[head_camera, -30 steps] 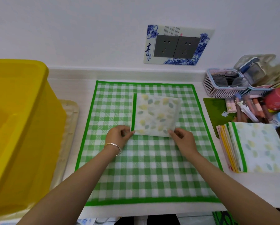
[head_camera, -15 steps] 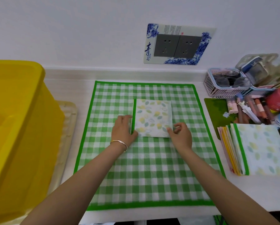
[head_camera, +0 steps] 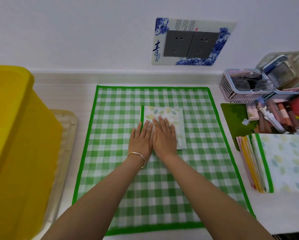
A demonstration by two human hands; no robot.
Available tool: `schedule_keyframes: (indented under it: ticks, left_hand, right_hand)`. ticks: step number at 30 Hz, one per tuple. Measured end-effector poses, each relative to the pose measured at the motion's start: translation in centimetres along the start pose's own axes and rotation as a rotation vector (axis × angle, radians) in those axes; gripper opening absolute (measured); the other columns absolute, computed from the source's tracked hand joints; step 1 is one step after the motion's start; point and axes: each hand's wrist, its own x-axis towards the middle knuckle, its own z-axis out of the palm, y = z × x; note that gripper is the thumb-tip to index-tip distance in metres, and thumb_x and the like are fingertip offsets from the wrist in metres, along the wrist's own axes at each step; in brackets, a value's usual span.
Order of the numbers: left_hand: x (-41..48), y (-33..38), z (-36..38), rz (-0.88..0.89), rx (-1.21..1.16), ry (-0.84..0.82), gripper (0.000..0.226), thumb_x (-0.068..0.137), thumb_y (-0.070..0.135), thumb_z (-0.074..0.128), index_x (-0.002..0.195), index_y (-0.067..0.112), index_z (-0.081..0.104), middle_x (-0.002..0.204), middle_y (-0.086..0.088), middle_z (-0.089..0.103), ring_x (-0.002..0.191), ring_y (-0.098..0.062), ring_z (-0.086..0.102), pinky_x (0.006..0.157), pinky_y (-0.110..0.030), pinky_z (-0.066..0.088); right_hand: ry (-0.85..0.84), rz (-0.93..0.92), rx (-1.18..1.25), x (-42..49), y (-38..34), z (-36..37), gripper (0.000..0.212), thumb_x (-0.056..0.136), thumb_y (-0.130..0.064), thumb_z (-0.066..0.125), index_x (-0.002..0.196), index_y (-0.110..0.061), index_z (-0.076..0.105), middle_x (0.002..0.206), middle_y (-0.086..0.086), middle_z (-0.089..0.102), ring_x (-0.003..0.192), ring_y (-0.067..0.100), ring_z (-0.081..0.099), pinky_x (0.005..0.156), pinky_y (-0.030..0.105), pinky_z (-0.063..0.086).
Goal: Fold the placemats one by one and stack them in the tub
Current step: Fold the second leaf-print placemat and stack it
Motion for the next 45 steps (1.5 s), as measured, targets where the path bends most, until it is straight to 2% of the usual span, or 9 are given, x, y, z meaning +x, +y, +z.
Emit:
schedule_keyframes:
  ticks: [8, 14, 19, 22, 25, 30, 35, 41, 45]
  left_hand:
    - [0.0, -0.2, 0.2, 0.015, -0.039, 0.029, 0.069, 0.079, 0.041, -0.023, 0.144, 0.021, -0.016, 0.156, 0.003, -0.014, 0.144, -0.018, -0.012, 0.115, -0.034, -0.009]
    - [-0.1, -0.3, 0.3, 0.025, -0.062, 0.038, 0.075, 0.077, 0.043, -0.022, 0.148, 0.020, -0.008, 0.157, 0.004, -0.010, 0.144, -0.018, -0.010, 0.115, -0.034, -0.009]
    - [0.3, -0.4, -0.6, 0.021, -0.173, 0.003, 0.055, 0.100, 0.038, 0.016, 0.150, 0.019, 0.003, 0.158, 0.002, 0.001, 0.145, -0.018, -0.003, 0.117, -0.033, -0.003]
    - [0.8, -1.0, -2.2, -0.031, -0.432, 0.160, 0.056, 0.096, 0.032, 0.042, 0.146, 0.014, 0.024, 0.151, -0.005, 0.025, 0.139, -0.022, 0.021, 0.115, -0.031, 0.016]
    - [1.9, -1.1, -4.0, -0.310, -0.733, 0.174, 0.056, 0.092, 0.027, 0.053, 0.141, 0.010, 0.033, 0.143, -0.010, 0.035, 0.128, -0.025, 0.038, 0.105, -0.034, 0.034]
    - [4.0, -1.1, -6.5, -0.652, -1.181, -0.103, 0.060, 0.090, 0.026, 0.059, 0.140, 0.004, 0.034, 0.139, -0.014, 0.044, 0.122, -0.031, 0.047, 0.098, -0.035, 0.039]
    - [3.4, -0.7, -7.1, -0.645, -1.252, -0.252, 0.055, 0.087, 0.025, 0.064, 0.129, -0.004, 0.044, 0.123, -0.016, 0.057, 0.108, -0.033, 0.058, 0.087, -0.035, 0.047]
    - [2.2, 0.2, -7.3, -0.609, -1.353, -0.341, 0.073, 0.077, 0.040, 0.072, 0.131, 0.000, 0.044, 0.118, -0.015, 0.061, 0.093, -0.028, 0.064, 0.073, -0.040, 0.056]
    - [0.9, 2.2, -8.5, -0.482, -1.400, -0.394, 0.041, 0.086, 0.033, 0.064, 0.115, 0.004, 0.059, 0.091, -0.004, 0.068, 0.074, -0.015, 0.065, 0.061, -0.026, 0.053]
  right_hand:
    - [-0.027, -0.112, -0.087, 0.0, 3.1, -0.4, 0.069, 0.088, -0.046, -0.004, 0.151, -0.020, 0.005, 0.158, -0.005, 0.000, 0.144, 0.007, -0.008, 0.116, 0.030, -0.011]
    - [-0.012, -0.045, -0.051, -0.6, 7.6, -1.9, 0.068, 0.089, -0.049, 0.000, 0.151, -0.020, 0.003, 0.158, -0.007, -0.002, 0.144, 0.009, -0.006, 0.117, 0.031, -0.008]
    - [-0.110, -0.004, 0.003, -0.5, 9.0, -3.0, 0.056, 0.100, -0.040, 0.016, 0.150, -0.023, -0.002, 0.158, -0.006, -0.007, 0.145, 0.011, -0.007, 0.117, 0.032, -0.006]
    - [-0.039, 0.154, 0.278, 0.0, 8.3, -3.9, 0.060, 0.098, -0.032, 0.041, 0.150, -0.016, 0.015, 0.157, 0.001, 0.014, 0.144, 0.017, 0.012, 0.118, 0.037, 0.011]
    - [0.063, 0.447, 0.611, 0.6, 7.8, -5.2, 0.060, 0.092, -0.031, 0.055, 0.144, -0.016, 0.030, 0.143, 0.002, 0.041, 0.132, 0.023, 0.038, 0.109, 0.043, 0.034]
    - [-0.114, 0.661, 0.821, 2.2, 6.4, -7.3, 0.072, 0.086, -0.029, 0.065, 0.145, -0.010, 0.027, 0.145, 0.007, 0.038, 0.126, 0.026, 0.045, 0.102, 0.043, 0.043]
    - [-0.183, 0.819, 1.183, 1.2, 5.7, -8.7, 0.045, 0.086, -0.016, 0.067, 0.127, -0.003, 0.053, 0.121, 0.015, 0.062, 0.092, 0.027, 0.062, 0.073, 0.039, 0.053]
    - [-0.205, 0.698, 1.297, -1.9, 7.7, -10.1, 0.042, 0.085, -0.026, 0.067, 0.124, -0.014, 0.055, 0.113, 0.007, 0.067, 0.099, 0.024, 0.065, 0.082, 0.041, 0.054]
    - [-0.173, 0.665, 1.338, -3.2, 9.6, -12.5, 0.041, 0.084, -0.026, 0.068, 0.122, -0.014, 0.056, 0.110, 0.008, 0.068, 0.097, 0.026, 0.067, 0.080, 0.043, 0.056]
